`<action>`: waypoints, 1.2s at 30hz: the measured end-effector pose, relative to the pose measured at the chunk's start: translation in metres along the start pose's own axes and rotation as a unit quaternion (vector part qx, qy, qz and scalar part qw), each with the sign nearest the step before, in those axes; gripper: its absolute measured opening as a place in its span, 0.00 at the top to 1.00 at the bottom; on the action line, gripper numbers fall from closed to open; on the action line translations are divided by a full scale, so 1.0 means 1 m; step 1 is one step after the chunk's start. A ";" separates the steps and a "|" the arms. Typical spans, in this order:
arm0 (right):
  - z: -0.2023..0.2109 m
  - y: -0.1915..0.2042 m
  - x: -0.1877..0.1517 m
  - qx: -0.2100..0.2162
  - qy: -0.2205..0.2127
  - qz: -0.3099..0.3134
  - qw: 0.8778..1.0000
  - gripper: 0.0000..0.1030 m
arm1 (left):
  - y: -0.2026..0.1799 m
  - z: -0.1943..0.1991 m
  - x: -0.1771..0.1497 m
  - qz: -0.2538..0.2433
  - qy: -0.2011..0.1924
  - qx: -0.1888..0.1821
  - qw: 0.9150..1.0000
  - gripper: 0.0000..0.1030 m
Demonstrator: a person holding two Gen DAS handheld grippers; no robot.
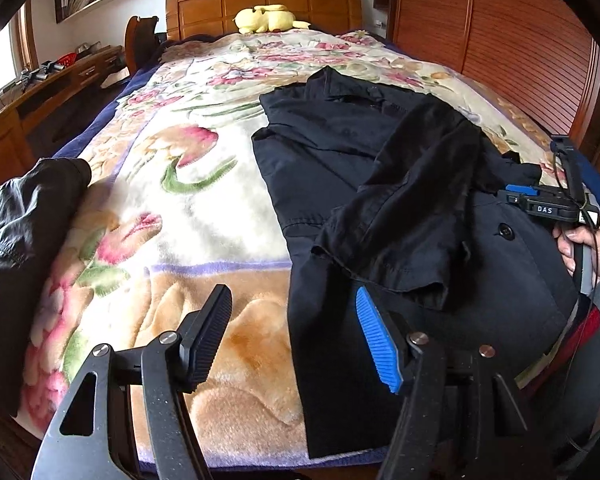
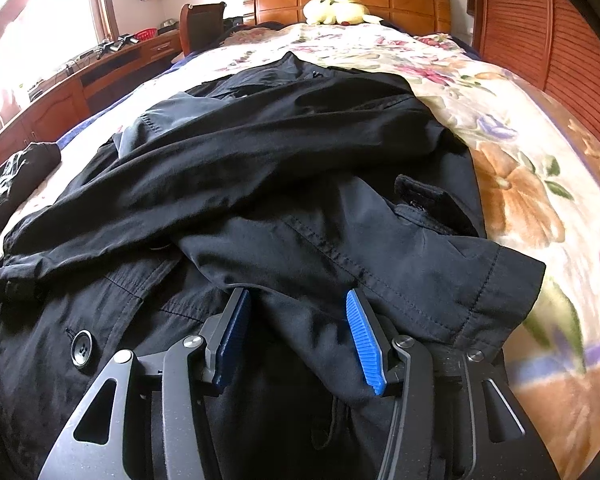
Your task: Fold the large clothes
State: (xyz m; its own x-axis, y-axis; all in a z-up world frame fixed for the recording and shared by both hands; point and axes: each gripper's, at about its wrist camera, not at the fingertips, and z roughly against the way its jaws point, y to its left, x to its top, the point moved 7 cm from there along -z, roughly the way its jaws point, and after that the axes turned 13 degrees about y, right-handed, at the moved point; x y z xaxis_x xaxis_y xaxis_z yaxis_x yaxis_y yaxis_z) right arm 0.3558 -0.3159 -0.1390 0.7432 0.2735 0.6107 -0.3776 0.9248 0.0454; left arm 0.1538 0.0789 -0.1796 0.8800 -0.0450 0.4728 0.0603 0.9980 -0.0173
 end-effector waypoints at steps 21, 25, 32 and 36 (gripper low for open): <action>0.102 -0.039 -0.105 -0.067 0.024 -0.022 0.997 0.49 | 0.006 0.002 -0.043 0.035 0.003 -0.025 0.999 0.36; 0.108 -0.040 -0.118 -0.064 0.028 -0.026 0.997 0.49 | 0.009 0.006 -0.043 0.038 -0.004 -0.024 0.999 0.36; 0.104 -0.030 -0.122 -0.083 0.032 -0.004 0.996 0.49 | 0.012 0.009 -0.046 0.037 -0.007 -0.024 0.999 0.36; 0.096 -0.030 -0.123 -0.080 0.033 -0.001 0.996 0.49 | 0.009 0.009 -0.048 0.032 -0.008 -0.034 0.999 0.48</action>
State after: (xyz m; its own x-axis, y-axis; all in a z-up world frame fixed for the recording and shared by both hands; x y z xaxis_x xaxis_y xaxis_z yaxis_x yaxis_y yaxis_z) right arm 0.2226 -0.4032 -0.1392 0.7801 0.2835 0.5577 -0.2868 0.9543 -0.0840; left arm 0.1078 0.0906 -0.1943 0.8758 0.0202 0.4823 0.0367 0.9934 -0.1083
